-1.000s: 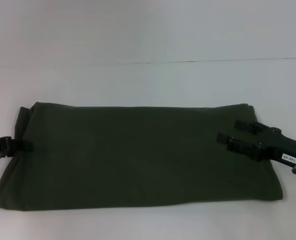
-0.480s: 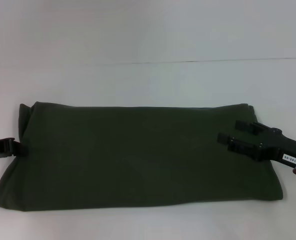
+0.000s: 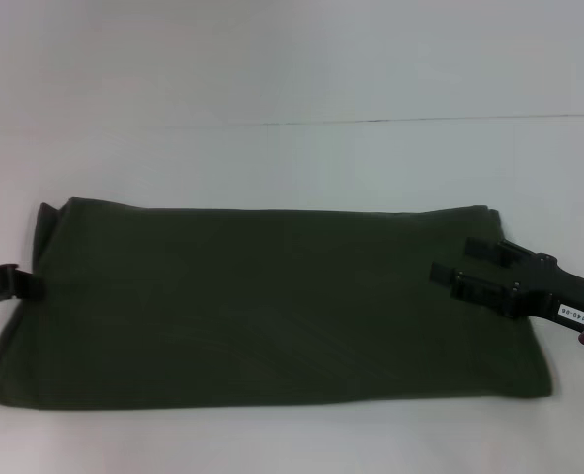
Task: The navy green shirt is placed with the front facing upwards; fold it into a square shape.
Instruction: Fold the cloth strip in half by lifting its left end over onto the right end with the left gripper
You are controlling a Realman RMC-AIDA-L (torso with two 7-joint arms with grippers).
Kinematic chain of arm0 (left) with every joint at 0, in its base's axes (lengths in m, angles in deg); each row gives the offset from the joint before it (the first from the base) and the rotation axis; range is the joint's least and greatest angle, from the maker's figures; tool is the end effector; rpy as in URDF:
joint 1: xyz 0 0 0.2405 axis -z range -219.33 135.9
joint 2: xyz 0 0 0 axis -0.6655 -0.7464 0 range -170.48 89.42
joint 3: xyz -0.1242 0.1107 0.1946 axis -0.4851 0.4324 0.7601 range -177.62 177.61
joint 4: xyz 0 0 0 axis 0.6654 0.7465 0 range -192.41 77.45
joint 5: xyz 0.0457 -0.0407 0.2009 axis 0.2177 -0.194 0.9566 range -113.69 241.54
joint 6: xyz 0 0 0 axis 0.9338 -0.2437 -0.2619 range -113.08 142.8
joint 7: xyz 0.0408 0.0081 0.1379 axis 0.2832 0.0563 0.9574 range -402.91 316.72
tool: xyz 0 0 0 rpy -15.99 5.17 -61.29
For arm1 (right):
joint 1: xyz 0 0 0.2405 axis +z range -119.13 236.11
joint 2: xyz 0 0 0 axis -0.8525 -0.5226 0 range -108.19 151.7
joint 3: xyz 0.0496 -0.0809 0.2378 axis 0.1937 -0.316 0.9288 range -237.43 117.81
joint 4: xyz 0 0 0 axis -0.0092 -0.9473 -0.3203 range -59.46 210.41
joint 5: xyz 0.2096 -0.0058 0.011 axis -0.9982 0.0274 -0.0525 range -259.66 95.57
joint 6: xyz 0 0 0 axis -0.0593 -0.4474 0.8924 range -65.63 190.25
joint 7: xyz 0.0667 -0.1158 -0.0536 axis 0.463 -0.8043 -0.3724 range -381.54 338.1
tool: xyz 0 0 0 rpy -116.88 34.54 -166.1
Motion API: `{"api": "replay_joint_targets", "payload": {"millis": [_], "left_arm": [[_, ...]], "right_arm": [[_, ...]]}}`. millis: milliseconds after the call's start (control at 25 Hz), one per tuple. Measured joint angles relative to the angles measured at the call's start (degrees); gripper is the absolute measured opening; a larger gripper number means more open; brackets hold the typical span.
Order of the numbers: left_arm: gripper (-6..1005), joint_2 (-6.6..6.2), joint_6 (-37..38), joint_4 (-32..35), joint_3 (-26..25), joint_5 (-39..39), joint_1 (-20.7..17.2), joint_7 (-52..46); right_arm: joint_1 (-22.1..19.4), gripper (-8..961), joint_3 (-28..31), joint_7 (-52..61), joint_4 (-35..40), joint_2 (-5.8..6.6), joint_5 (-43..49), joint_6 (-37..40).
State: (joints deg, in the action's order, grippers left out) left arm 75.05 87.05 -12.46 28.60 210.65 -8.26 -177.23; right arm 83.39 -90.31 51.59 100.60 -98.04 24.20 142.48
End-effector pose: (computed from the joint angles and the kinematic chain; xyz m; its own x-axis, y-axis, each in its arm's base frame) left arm -0.3446 0.3635 0.0630 0.2234 0.8619 0.4552 0.9483 -0.0842 -0.3059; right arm 0.3125 0.3100 -0.0130 0.5685 -0.4268 -0.7033 -0.7312 -0.6539 -0.1942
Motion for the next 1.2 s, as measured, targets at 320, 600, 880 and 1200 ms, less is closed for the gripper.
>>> {"api": "replay_joint_targets", "payload": {"millis": [320,600,880,1200], "left_arm": [[80,-0.01,3.04,6.18,-0.85,-0.26,-2.51,-0.38],[80,-0.01,12.74,7.45,-1.51,-11.91,-2.43,1.14],[79,1.82,19.16,6.72,-0.79,-22.14,-0.3,1.33],[79,5.69,22.24,6.47,-0.74,-28.5,1.36,1.32]], "right_arm": [[0.28,925,-0.33,0.0,0.0,-0.02,0.07,-0.06],[1.53,925,-3.36,-0.38,-0.88,-0.18,0.02,-0.87],[3.31,925,-6.81,-2.32,-3.2,-0.25,-0.02,-2.45],[8.77,925,-12.16,-5.73,-9.07,-0.55,-0.23,-7.93]]}}
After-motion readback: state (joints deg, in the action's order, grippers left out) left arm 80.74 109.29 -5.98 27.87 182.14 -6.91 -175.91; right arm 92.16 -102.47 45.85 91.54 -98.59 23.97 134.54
